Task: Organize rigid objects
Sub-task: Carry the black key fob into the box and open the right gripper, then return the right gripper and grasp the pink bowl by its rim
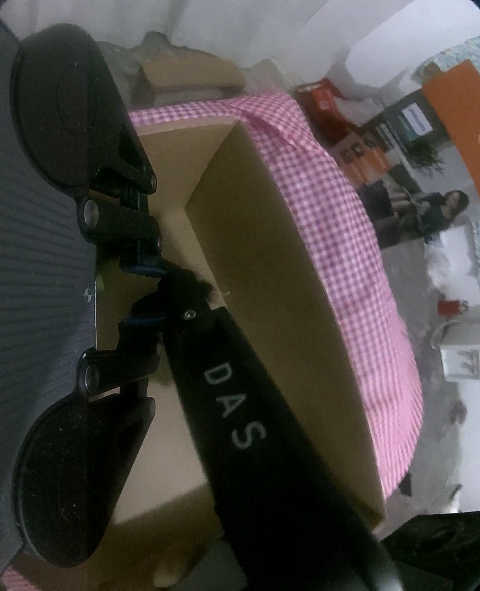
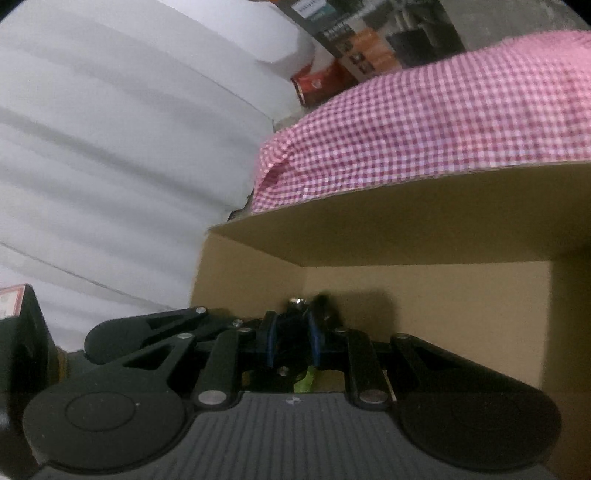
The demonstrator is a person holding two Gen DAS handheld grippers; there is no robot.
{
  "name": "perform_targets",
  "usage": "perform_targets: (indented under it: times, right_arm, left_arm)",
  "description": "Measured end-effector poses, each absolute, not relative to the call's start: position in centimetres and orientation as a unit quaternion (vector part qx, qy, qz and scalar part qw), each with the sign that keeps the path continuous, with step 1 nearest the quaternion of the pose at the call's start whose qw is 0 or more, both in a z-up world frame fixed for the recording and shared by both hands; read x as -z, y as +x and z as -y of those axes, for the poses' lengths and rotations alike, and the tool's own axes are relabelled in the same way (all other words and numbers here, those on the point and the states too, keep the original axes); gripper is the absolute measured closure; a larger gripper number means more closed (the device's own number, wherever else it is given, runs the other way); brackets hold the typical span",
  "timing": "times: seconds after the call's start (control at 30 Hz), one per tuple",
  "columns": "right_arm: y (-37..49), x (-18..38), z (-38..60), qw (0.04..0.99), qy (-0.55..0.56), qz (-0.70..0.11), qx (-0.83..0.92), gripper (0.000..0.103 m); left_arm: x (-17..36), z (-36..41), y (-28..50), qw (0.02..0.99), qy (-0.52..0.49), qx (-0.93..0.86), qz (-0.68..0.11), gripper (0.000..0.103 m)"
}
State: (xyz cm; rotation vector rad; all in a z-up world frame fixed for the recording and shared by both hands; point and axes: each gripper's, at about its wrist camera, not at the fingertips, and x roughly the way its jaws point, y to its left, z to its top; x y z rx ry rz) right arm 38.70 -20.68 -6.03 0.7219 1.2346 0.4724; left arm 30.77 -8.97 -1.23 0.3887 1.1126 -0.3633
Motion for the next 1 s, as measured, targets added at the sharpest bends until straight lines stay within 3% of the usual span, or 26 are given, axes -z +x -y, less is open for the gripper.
perform_targets:
  times: [0.27, 0.67, 0.73, 0.8, 0.83, 1.0]
  right_arm:
    - [39.7, 7.6, 20.8, 0.714, 0.359, -0.566, -0.204, 0.082]
    - [33.3, -1.2, 23.4, 0.759, 0.355, -0.495, -0.228, 0.080]
    - [31.2, -3.2, 24.1, 0.770, 0.352, -0.478, -0.232, 0.077]
    - [28.9, -4.9, 24.5, 0.781, 0.349, -0.462, -0.234, 0.059]
    - [27.7, -5.7, 24.8, 0.788, 0.345, -0.454, -0.233, 0.055]
    - [20.4, -9.0, 25.8, 0.814, 0.333, -0.411, -0.239, 0.054]
  left_arm:
    - [0.4, 8.6, 30.6, 0.820, 0.179, 0.170, -0.516, 0.077]
    - [-5.6, 6.2, 26.0, 0.855, 0.127, 0.190, -0.466, 0.065]
    - [-6.8, 5.6, 24.4, 0.863, 0.117, 0.195, -0.452, 0.063]
    - [-8.1, 4.9, 22.6, 0.870, 0.103, 0.202, -0.438, 0.059]
    - [-8.6, 4.4, 21.8, 0.874, 0.097, 0.206, -0.430, 0.057]
    - [-10.5, 2.5, 16.2, 0.890, 0.066, 0.222, -0.393, 0.046]
